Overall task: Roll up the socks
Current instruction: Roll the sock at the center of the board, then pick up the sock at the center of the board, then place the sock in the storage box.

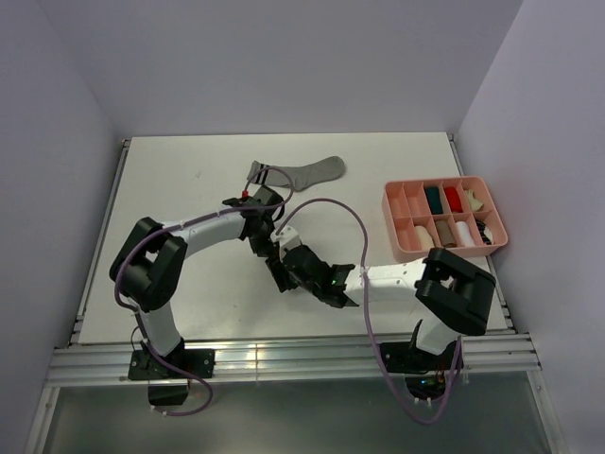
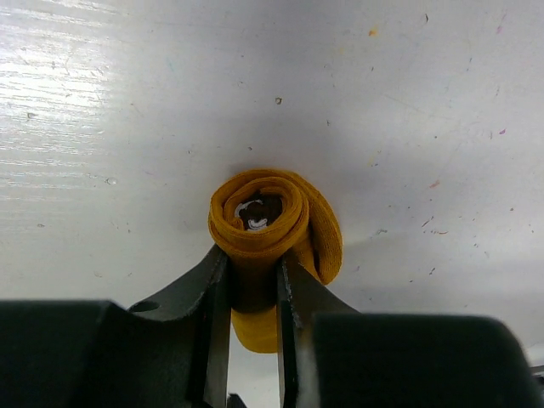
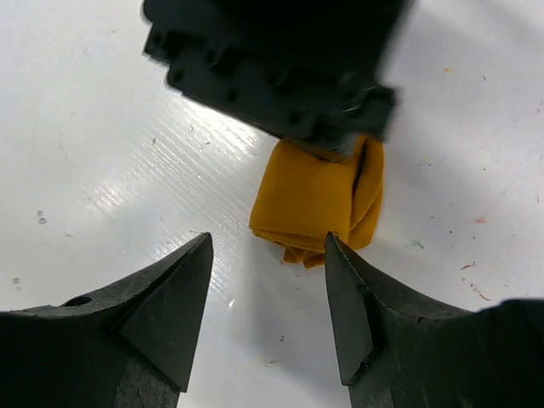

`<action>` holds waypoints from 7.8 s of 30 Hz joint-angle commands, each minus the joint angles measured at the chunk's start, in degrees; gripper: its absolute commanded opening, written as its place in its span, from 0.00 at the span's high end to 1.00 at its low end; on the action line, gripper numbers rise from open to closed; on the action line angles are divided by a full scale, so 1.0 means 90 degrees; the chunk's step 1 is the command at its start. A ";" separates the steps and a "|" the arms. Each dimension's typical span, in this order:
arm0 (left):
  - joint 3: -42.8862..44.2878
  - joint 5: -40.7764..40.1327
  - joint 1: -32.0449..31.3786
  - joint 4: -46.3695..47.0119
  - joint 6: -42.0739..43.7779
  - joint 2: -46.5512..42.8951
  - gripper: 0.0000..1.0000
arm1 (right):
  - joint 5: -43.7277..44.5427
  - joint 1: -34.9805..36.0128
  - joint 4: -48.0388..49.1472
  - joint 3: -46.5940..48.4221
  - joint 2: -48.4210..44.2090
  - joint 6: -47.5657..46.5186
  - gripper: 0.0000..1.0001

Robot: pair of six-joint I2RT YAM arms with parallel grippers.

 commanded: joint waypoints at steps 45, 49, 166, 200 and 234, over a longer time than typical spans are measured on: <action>-0.1202 0.0999 0.0626 0.1276 -0.0606 -0.0853 0.41 | -0.3055 -0.1329 0.1553 -0.0887 0.0789 0.1269 1.00; -0.1338 0.0960 0.0772 0.1422 -0.0626 -0.1039 0.41 | -0.3621 -0.1602 0.1943 -0.0975 0.0916 0.1591 1.00; -0.0723 -0.1784 0.2775 -0.0423 0.2929 -0.5668 0.25 | 0.3095 -0.5655 -0.2619 0.1710 -0.1321 -0.2684 1.00; -0.1622 -0.1696 0.2589 -0.0072 0.2587 -0.6029 0.26 | 0.0832 -0.5919 -0.2264 0.1886 0.0818 -0.3398 1.00; -0.1798 -0.1462 0.2589 -0.0013 0.2694 -0.6332 0.26 | -0.1416 -0.7296 -0.4355 0.3136 0.0682 -0.2744 0.38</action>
